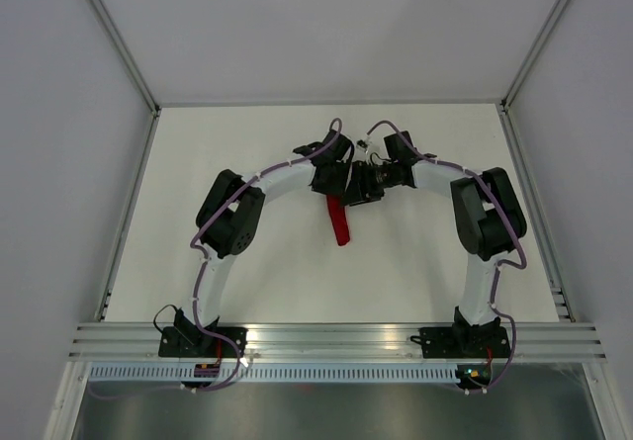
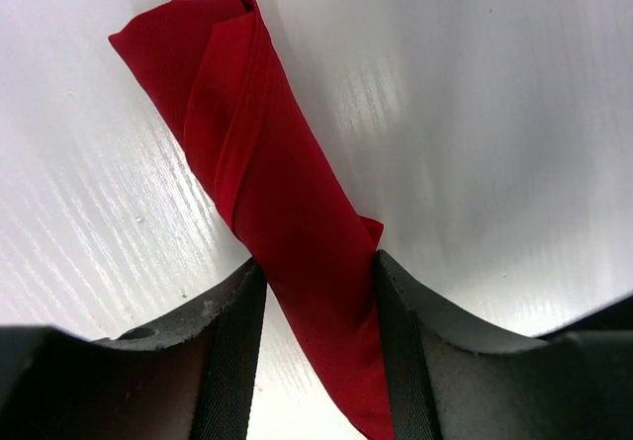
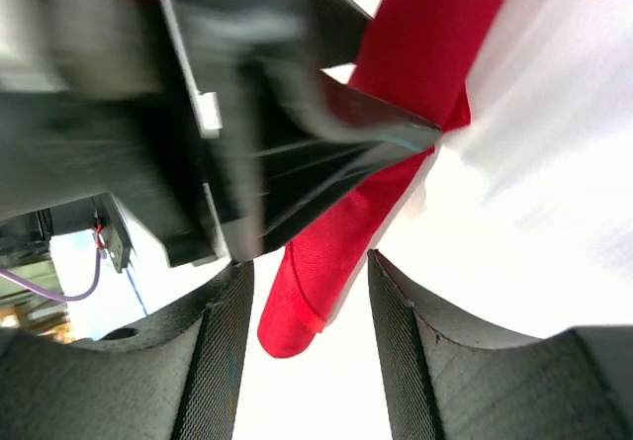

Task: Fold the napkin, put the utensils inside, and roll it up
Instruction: Roll the napkin at the center of the board.

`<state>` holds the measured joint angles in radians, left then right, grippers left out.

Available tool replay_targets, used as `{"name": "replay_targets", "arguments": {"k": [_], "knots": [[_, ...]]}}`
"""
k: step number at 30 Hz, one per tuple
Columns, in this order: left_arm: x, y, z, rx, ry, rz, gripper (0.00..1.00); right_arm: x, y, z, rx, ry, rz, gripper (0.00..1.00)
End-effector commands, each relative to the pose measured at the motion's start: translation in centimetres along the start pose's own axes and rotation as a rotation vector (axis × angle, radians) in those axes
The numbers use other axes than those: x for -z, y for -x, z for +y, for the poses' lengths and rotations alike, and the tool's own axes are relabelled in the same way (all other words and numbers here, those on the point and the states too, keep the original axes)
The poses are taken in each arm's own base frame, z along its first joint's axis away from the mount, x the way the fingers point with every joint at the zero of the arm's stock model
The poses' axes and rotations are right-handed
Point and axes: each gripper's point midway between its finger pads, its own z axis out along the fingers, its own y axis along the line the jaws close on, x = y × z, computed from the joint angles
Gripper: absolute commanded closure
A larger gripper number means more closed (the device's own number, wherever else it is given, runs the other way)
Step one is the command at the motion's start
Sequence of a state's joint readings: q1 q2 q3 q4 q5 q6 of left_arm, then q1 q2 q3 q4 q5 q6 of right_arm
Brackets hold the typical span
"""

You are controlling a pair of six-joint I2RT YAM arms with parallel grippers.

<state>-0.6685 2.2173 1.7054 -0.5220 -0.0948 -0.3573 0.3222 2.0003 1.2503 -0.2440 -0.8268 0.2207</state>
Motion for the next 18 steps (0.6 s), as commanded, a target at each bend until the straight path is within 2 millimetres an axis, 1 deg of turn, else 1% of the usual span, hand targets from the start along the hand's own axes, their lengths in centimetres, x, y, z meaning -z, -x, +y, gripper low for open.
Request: {"name": "replay_targets", "arguments": {"k": [1, 6, 14, 18], "knots": [[0.1, -1.1, 0.3, -0.072, -0.006, 0.070, 0.48, 2.0, 2.5, 2.0, 0.109, -0.007, -0.080, 0.44], [1.0, 0.5, -0.3, -0.065, -0.030, 0.032, 0.46, 3.3, 3.3, 2.4, 0.142, -0.028, -0.101, 0.43], [2.8, 3.3, -1.5, -0.039, -0.063, -0.041, 0.45, 3.8, 2.7, 1.8, 0.153, -0.041, -0.085, 0.43], [3.5, 4.5, -1.7, -0.033, -0.073, -0.070, 0.44, 4.3, 2.7, 1.6, 0.161, -0.044, -0.089, 0.43]]}}
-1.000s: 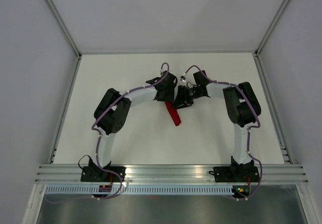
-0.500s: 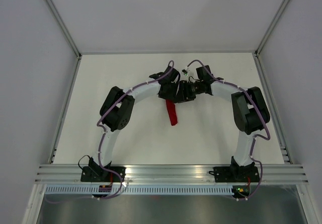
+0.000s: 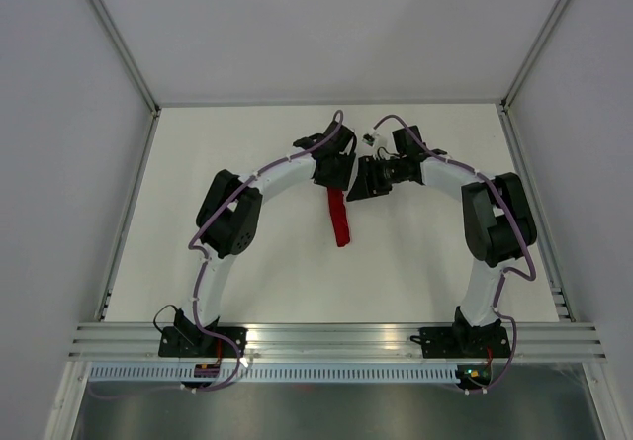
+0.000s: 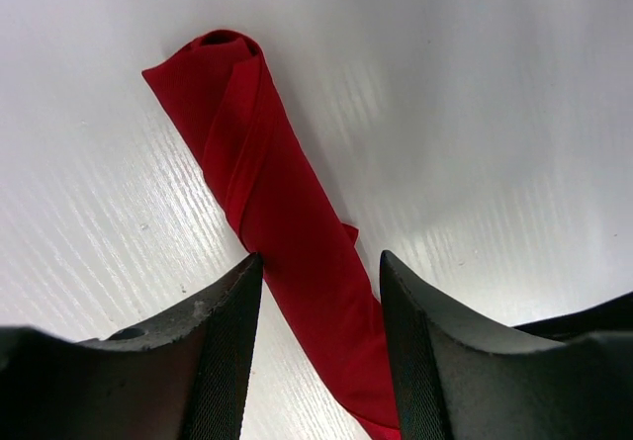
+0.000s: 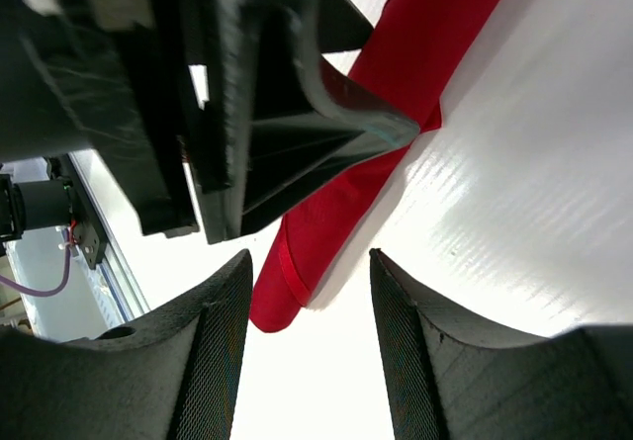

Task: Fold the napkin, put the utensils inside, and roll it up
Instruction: Roll the napkin at the center of the board, then reset both arms

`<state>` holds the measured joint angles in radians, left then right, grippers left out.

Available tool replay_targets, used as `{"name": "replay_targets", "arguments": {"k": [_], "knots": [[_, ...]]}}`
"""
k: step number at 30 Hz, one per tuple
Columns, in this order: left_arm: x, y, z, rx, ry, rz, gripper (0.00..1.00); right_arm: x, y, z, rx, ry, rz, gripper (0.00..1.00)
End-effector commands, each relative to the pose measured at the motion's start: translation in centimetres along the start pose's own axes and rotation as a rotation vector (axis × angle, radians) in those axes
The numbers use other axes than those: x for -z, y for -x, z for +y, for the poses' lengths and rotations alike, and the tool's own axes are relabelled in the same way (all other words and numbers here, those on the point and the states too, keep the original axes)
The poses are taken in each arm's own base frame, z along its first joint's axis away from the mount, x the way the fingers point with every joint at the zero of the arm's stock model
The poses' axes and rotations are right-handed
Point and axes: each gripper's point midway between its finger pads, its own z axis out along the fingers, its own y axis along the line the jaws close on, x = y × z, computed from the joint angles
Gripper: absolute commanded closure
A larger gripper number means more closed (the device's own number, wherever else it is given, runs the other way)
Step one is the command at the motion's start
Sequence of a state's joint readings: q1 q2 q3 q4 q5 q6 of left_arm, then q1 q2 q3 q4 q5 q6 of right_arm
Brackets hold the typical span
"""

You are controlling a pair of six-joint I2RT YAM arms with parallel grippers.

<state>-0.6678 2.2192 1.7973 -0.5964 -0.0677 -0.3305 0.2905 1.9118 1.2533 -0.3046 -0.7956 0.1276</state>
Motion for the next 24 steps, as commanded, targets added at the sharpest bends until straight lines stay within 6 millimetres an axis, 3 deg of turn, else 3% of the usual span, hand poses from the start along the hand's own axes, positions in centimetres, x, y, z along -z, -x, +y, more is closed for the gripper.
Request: {"name": "replay_targets", "arguments": {"k": [1, 11, 17, 18, 20, 23, 24], "knots": [[2.0, 2.9, -0.7, -0.006, -0.041, -0.068, 0.44, 1.5, 1.5, 0.9, 0.067, -0.005, -0.043, 0.43], [4.2, 4.9, 0.6, 0.024, -0.038, -0.119, 0.44, 2.5, 1.5, 0.5, 0.088, -0.019, -0.043, 0.42], [8.5, 6.8, 2.3, 0.054, -0.028, -0.198, 0.44, 4.5, 2.4, 0.1, 0.089, -0.048, -0.078, 0.41], [10.6, 7.6, 2.9, 0.065, -0.030, -0.236, 0.44, 5.1, 2.6, 0.2, 0.092, -0.052, -0.091, 0.41], [11.5, 6.2, 4.0, 0.088, -0.016, -0.228, 0.44, 6.8, 3.3, -0.3, 0.088, -0.069, -0.124, 0.41], [15.1, 5.2, 5.3, 0.123, -0.034, -0.293, 0.44, 9.7, 4.1, -1.3, 0.106, -0.129, -0.173, 0.41], [15.0, 3.3, 6.3, 0.140, -0.025, -0.272, 0.44, 10.5, 4.3, -1.5, 0.111, -0.147, -0.186, 0.41]]}}
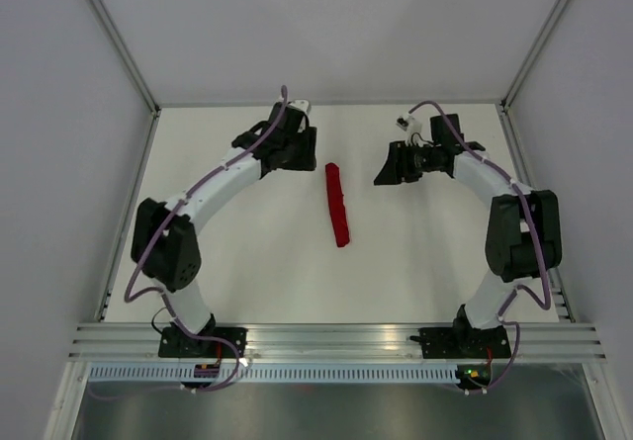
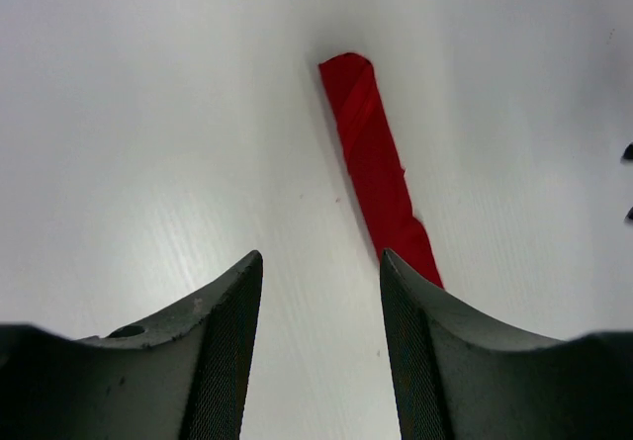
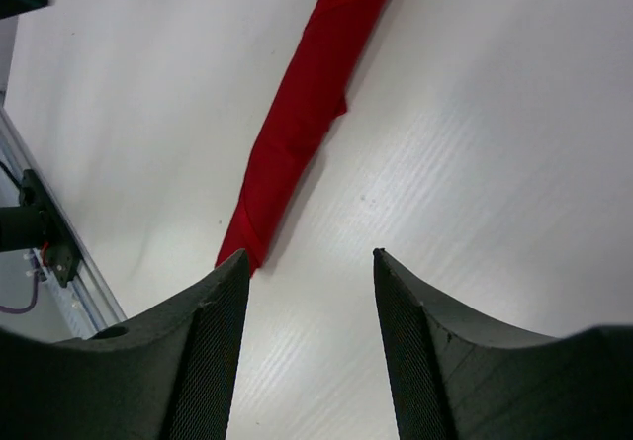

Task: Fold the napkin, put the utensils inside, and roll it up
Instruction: Reset both arms

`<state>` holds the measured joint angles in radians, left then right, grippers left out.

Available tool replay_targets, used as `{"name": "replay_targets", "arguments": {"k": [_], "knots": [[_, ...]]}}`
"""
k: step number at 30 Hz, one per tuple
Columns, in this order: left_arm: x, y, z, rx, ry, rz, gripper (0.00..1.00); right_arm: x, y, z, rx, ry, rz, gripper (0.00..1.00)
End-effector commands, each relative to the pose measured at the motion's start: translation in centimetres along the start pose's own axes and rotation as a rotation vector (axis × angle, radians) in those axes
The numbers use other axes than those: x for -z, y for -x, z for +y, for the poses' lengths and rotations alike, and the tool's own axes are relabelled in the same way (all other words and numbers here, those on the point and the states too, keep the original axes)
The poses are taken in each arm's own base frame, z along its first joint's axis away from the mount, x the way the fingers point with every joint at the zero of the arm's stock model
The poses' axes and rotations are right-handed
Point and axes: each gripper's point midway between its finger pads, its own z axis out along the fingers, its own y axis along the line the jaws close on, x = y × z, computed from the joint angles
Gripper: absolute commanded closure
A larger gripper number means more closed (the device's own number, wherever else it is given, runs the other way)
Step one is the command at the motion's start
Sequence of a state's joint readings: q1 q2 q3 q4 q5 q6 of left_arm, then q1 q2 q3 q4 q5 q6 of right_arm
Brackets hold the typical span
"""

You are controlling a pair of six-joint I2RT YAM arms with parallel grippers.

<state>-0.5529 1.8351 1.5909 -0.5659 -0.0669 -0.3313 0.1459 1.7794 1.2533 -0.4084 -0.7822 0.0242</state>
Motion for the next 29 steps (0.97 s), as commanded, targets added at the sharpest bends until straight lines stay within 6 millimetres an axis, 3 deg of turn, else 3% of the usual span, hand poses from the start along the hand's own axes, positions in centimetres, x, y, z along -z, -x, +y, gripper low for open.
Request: {"name": "replay_targets", "arguments": {"k": [1, 2, 3, 4, 7, 8, 10, 11, 14, 20, 29], "knots": [[6.1, 0.8, 1.2, 0.050, -0.045, -0.117, 0.44, 4.2, 2.4, -0.5, 0.089, -0.082, -0.087, 0.40], [7.0, 0.9, 1.5, 0.059, -0.046, -0.148, 0.44, 5.7, 2.6, -1.0, 0.092, -0.127, -0.106, 0.40], [7.1, -0.8, 2.5, 0.068, -0.031, -0.127, 0.43, 6.4, 2.7, -1.4, 0.102, -0.161, -0.120, 0.40], [9.6, 0.0, 2.5, 0.075, -0.050, -0.189, 0.43, 7.3, 2.8, -1.8, 0.117, -0.193, -0.135, 0.40], [11.2, -1.5, 3.6, 0.083, -0.045, -0.215, 0.42, 11.0, 3.0, -2.8, 0.139, -0.305, -0.203, 0.39], [12.8, -1.1, 3.6, 0.090, -0.057, -0.256, 0.42, 12.6, 2.9, -2.8, 0.151, -0.347, -0.238, 0.39], [13.6, -1.8, 4.0, 0.099, -0.061, -0.267, 0.41, 14.5, 2.9, -3.4, 0.162, -0.424, -0.284, 0.35], [14.9, -1.4, 3.8, 0.101, -0.079, -0.299, 0.41, 15.5, 2.7, -2.9, 0.179, -0.447, -0.306, 0.33], [15.7, -2.2, 3.7, 0.096, -0.104, -0.306, 0.41, 17.3, 2.5, -2.6, 0.200, -0.522, -0.345, 0.26], [17.0, -3.3, 3.5, 0.088, -0.137, -0.316, 0.41, 18.0, 1.9, -2.8, 0.194, -0.563, -0.336, 0.25], [17.5, -4.4, 3.5, 0.070, -0.153, -0.315, 0.41, 18.8, 2.9, -1.8, 0.230, -0.562, -0.392, 0.24]]}}
